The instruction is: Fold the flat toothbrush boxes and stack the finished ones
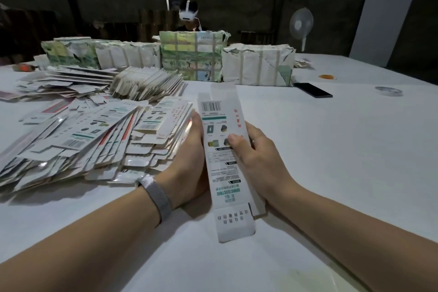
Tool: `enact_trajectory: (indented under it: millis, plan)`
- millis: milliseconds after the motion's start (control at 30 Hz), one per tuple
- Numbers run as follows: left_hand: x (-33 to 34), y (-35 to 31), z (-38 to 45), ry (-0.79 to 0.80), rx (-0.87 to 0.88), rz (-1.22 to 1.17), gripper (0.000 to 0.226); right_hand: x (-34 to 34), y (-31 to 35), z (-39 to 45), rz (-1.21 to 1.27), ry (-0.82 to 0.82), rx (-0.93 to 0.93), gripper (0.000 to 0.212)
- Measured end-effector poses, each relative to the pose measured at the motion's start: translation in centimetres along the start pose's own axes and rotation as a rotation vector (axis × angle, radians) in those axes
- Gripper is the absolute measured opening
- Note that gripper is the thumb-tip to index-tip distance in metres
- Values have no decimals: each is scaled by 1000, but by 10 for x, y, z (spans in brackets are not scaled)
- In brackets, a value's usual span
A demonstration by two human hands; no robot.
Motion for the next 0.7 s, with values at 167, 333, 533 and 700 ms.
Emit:
enact_trajectory:
  millis: [167, 333, 533, 700]
  plan:
    - [-1, 6, 8, 54, -48, -35, 81, 5, 9, 0, -27, 28, -65, 22]
    - [3, -4, 4, 65, -4, -41, 75, 6, 7, -1, 10, 33, -38, 29]
    - [3, -9, -2, 17, 56, 9, 70, 7, -2, -3, 71, 70, 32, 35]
    - [8, -1, -2, 73, 8, 4, 67, 9, -6, -2, 116, 95, 55, 39]
Point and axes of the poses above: each hand's wrist, its own z-axis towards the middle knuckle, its own x-axis out of the palm, y = z × x, the point moved 10 cm from there along z, towards the middle knuckle, and after that the axes turned 11 degrees about -y, right-handed, at the moved point
